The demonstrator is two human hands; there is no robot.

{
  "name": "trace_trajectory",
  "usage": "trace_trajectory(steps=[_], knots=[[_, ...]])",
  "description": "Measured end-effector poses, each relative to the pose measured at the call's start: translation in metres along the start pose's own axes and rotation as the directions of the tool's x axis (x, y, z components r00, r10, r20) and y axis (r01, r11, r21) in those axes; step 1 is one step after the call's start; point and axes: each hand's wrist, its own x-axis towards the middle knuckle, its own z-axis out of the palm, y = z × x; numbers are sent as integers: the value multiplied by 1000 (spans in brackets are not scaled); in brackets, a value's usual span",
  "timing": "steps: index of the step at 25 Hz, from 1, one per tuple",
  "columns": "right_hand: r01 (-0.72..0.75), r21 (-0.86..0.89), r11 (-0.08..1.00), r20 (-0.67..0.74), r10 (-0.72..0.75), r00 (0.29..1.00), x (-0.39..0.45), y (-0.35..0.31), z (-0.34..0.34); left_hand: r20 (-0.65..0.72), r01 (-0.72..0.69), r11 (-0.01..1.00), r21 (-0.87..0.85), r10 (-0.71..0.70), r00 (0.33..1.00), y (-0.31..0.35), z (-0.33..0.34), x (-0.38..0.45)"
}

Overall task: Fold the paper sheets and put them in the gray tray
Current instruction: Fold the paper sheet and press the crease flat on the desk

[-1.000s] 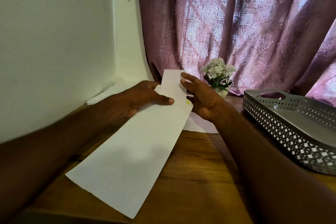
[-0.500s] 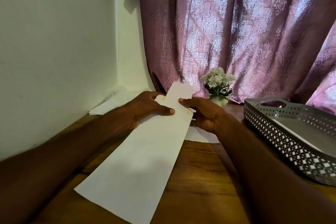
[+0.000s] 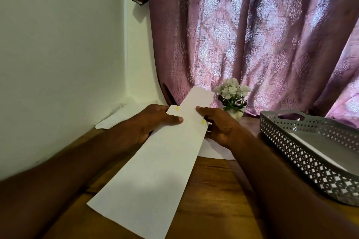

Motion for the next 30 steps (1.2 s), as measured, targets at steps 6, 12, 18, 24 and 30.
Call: trace_trajectory(steps=[6, 12, 18, 24, 30], knots=[[85, 57, 995, -91, -79, 993, 4, -2, -4, 40, -8, 1000, 4, 8, 999, 1, 3, -2], [18, -31, 999, 14, -17, 1000, 3, -3, -3, -8, -17, 999, 35, 17, 1000, 5, 4, -6], [34, -27, 999, -10, -34, 999, 3, -3, -6, -15, -45, 997, 62, 46, 999, 3, 4, -4], [52, -8, 999, -31, -52, 998, 4, -2, -8, 24, -36, 997, 67, 34, 999, 1, 5, -3], [-18, -50, 999, 45, 20, 999, 0, -2, -10, 2, -40, 997, 63, 40, 999, 0, 2, -1]])
